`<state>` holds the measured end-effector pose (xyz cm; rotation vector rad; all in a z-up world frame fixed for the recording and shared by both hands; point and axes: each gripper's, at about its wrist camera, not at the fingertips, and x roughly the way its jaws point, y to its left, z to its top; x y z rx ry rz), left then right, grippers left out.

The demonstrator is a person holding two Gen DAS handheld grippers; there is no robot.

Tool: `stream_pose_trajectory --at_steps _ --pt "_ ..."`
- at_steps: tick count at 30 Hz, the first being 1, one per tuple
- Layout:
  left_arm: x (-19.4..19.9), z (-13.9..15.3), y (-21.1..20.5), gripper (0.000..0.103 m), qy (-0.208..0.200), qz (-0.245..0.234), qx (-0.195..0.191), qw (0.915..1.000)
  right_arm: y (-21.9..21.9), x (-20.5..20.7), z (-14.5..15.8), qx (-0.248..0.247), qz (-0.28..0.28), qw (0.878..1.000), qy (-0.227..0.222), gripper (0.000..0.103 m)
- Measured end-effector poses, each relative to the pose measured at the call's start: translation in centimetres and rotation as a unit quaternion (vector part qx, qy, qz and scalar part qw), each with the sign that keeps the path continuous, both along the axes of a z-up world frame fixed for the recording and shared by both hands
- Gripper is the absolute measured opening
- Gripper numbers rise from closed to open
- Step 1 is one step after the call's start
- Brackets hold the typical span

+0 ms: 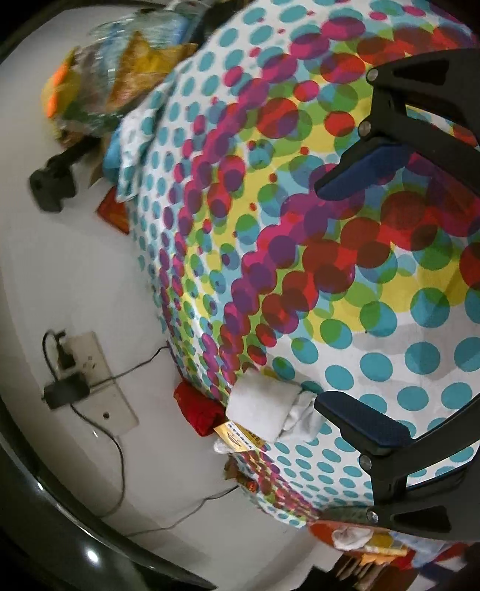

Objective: Organize objects
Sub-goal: 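Reach the left gripper to the large yellow medicine box and grasp it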

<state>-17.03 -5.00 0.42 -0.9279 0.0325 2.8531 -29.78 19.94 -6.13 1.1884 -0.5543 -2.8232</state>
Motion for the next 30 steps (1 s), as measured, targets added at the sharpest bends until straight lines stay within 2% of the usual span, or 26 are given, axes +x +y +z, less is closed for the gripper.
stream_pose_trajectory --at_steps 2,4,7,11,14,18,22,25,29,30 --pt "-2.8 0.7 0.9 0.085 0.007 0.006 -0.004 0.9999 0.8 0.0 -0.4 -0.027 -0.004 1.0 -0.002 0.103" --pt "-5.6 1.2 1.7 0.085 0.016 0.025 -0.011 0.9995 1.0 0.1 -0.4 -0.037 -0.005 0.999 0.002 0.103" --pt "-11.0 1.6 3.1 0.085 0.009 0.047 -0.011 0.9988 1.1 0.1 -0.4 -0.043 -0.004 0.999 0.004 0.103" --pt "-18.3 1.2 4.1 0.085 -0.025 0.107 0.002 0.9939 1.3 0.1 -0.4 -0.052 -0.001 0.999 0.008 0.103" --pt "-22.7 -0.2 4.0 0.085 -0.06 0.129 0.009 0.9897 1.3 0.1 -0.4 -0.055 0.001 0.998 0.009 0.103" --pt "-26.2 -2.0 4.1 0.085 -0.096 0.145 0.012 0.9848 1.2 0.1 -0.5 -0.058 0.007 0.998 0.01 0.103" --pt "-28.4 -3.2 5.0 0.085 -0.109 0.143 0.001 0.9836 1.1 0.1 -0.5 -0.063 0.013 0.998 0.013 0.103" --pt "-29.9 -4.9 4.9 0.085 -0.141 0.166 -0.01 0.976 1.0 0.0 -0.5 -0.067 0.017 0.998 0.014 0.103" --pt "-30.8 -6.7 4.4 0.085 -0.173 0.171 -0.02 0.9697 1.1 0.0 -0.4 -0.071 0.02 0.997 0.016 0.103" --pt "-30.5 -6.8 4.3 0.067 -0.172 0.171 -0.022 0.9699 1.0 0.0 -0.5 -0.071 0.02 0.997 0.016 0.103"
